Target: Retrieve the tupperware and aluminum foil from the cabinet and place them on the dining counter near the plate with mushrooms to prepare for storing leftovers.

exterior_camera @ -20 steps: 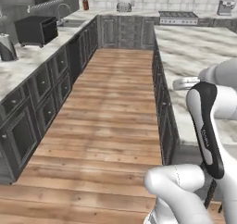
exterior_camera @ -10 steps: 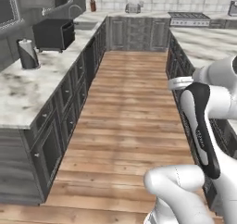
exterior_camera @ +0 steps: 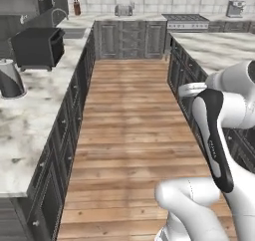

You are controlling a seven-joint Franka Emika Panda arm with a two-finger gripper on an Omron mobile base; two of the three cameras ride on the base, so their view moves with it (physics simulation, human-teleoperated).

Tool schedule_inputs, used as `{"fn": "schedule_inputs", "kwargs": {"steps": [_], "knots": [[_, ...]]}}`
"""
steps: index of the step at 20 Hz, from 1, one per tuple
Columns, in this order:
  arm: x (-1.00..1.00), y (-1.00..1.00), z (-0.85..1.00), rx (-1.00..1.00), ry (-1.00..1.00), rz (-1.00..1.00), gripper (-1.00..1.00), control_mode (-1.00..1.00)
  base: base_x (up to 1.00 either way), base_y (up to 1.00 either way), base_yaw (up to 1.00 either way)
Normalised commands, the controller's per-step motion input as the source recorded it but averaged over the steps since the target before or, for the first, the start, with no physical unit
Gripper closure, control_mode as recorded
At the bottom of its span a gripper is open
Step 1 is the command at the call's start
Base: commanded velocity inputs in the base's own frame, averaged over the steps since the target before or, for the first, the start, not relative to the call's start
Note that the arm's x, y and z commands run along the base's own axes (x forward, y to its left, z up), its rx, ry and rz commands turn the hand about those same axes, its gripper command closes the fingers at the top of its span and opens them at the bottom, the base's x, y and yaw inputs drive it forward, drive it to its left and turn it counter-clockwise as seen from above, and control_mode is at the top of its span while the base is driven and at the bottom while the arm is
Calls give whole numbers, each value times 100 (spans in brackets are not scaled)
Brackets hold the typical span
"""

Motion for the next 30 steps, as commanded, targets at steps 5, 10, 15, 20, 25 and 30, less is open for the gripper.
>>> {"fn": "schedule_inputs", "kwargs": {"steps": [5,10,15,20,25,30], "knots": [[0,0,0,0,0,0,-100,100,100,6,-12],[0,0,0,0,0,0,-100,100,100,0,-2],[0,0,0,0,0,0,-100,100,100,1,-3],[0,0,0,0,0,0,-100,100,100,10,-6],[0,0,0,0,0,0,-100,100,100,17,-4],[0,0,0,0,0,0,-100,100,100,22,-2]]}}
